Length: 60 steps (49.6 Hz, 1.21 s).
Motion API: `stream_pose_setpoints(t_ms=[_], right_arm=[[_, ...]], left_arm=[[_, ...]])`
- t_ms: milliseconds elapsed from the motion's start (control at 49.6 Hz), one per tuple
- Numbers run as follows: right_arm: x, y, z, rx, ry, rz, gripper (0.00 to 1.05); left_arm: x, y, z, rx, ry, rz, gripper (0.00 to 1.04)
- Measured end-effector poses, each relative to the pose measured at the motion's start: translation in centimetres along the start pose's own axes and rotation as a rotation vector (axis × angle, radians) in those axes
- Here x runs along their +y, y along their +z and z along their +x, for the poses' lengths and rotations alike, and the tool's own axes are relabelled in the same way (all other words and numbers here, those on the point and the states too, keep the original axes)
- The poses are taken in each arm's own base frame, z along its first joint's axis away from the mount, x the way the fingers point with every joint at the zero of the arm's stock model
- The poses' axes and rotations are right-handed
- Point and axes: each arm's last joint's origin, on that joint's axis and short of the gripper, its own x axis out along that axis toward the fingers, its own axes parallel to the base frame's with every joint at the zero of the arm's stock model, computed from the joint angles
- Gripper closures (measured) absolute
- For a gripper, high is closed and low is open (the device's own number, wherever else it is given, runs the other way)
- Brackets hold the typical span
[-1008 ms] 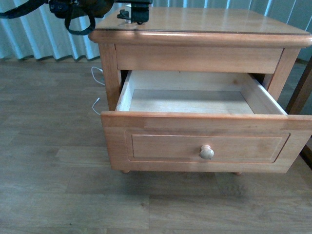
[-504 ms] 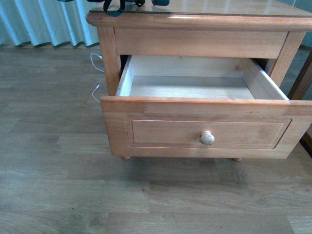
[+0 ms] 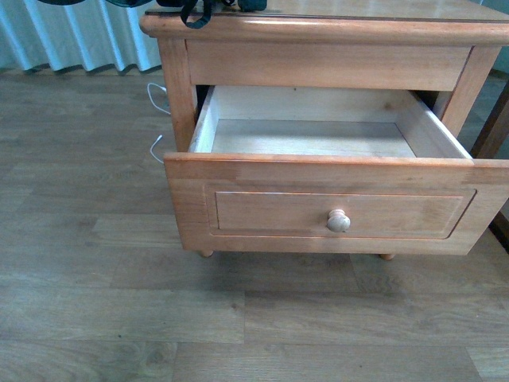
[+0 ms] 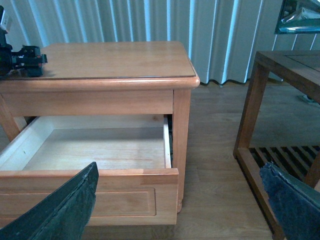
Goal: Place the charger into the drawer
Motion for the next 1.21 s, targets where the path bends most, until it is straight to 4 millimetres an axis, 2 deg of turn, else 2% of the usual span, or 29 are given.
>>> stream_pose_setpoints(t_ms=[181,242,383,464,645,726,806,927,988,1209], right_arm=[[0.0,0.0,0.0,0.000,0.000,0.000,0.08],[0.0,0.0,0.0,0.000,0.000,0.000,0.08],[0.0,0.0,0.0,0.000,0.000,0.000,0.08],[0.0,0.0,0.0,0.000,0.000,0.000,0.08],[0.0,0.0,0.0,0.000,0.000,0.000,0.08],[0.0,0.0,0.0,0.000,0.000,0.000,0.08],[0.0,0.0,0.0,0.000,0.000,0.000,0.08],[0.0,0.0,0.0,0.000,0.000,0.000,0.08],[0.0,0.0,0.0,0.000,0.000,0.000,0.08],[0.0,0.0,0.0,0.000,0.000,0.000,0.08]], left_arm=[[0.3,-0.3,-0.5,-0.004,0.003,-0.026,0.67],[0.6,-0.2,-0.9,-0.010,0.003,-0.041,0.73],[1.5,-0.2,-2.0,-0.014,0.000,-0.080,0.75],[2.2,-0.1,-3.4,-0.014,-0.030,-0.105,0.76],[3.2,1.1,-7.5,-0.043,-0.119,-0.147,0.76],[3.1,1.0,-10.5,-0.062,-0.175,-0.164,0.76],[2.4,-0.9,-13.6,-0.028,-0.253,-0.158,0.76],[1.4,-5.0,-15.0,0.074,-0.321,-0.126,0.76],[1.2,-6.7,-15.2,0.115,-0.325,-0.121,0.76],[0.3,-9.5,-14.5,0.183,-0.315,-0.125,0.76]])
